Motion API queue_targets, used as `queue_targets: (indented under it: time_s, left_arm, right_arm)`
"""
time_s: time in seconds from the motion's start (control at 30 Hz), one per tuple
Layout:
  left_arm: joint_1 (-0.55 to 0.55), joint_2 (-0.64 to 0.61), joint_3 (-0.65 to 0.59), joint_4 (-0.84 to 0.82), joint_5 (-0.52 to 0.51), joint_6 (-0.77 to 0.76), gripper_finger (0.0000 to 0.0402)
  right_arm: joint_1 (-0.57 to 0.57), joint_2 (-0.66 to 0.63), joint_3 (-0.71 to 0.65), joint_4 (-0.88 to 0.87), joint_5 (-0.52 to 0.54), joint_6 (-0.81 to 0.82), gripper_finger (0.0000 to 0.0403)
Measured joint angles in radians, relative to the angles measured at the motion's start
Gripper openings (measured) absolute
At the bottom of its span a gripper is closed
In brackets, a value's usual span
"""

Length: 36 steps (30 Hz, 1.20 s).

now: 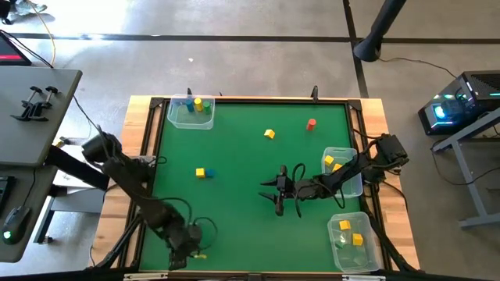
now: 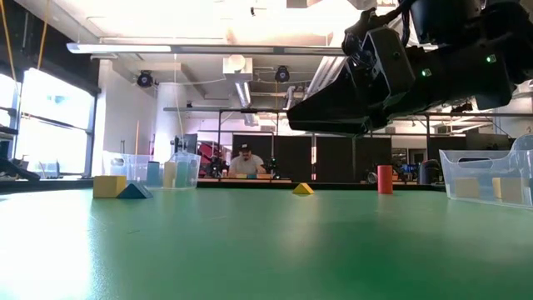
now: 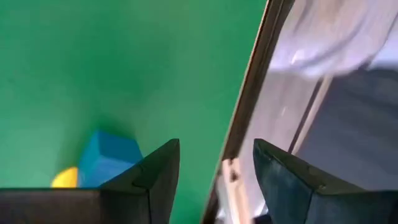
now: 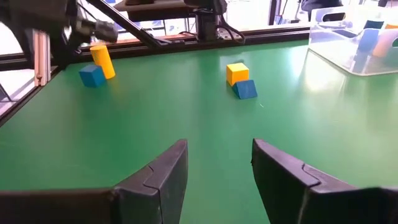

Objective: Sort blocks by size
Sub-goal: Put the yellow cylindrical block into the top transparent bin

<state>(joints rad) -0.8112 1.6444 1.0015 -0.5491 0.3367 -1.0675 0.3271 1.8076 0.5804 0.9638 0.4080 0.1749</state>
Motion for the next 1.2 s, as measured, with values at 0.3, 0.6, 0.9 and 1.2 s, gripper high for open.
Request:
queue_targets:
  time_s: [0.3, 0.6, 0.9, 1.2]
  left_arm:
    - [0.021, 0.236, 0.219, -0.274, 0.062, 0.445, 0.0188]
    - [0.017, 0.311, 0.349, -0.424, -0.164, 0.574, 0.0188]
    - [-0.017, 0.311, 0.349, -0.533, -0.147, 0.574, 0.0198]
    - [-0.043, 0.311, 0.347, -0.555, -0.228, 0.617, 0.0237]
  right_arm:
    - [0.0, 0.0, 0.0, -0.001, 0.0, 0.0, 0.0169]
    - [0.0, 0.0, 0.0, -0.001, 0.0, 0.0, 0.0169]
    - [0.0, 0.0, 0.0, -0.002, 0.0, 0.0, 0.0169]
    - [0.0, 0.0, 0.0, -0.002, 0.0, 0.0, 0.0169]
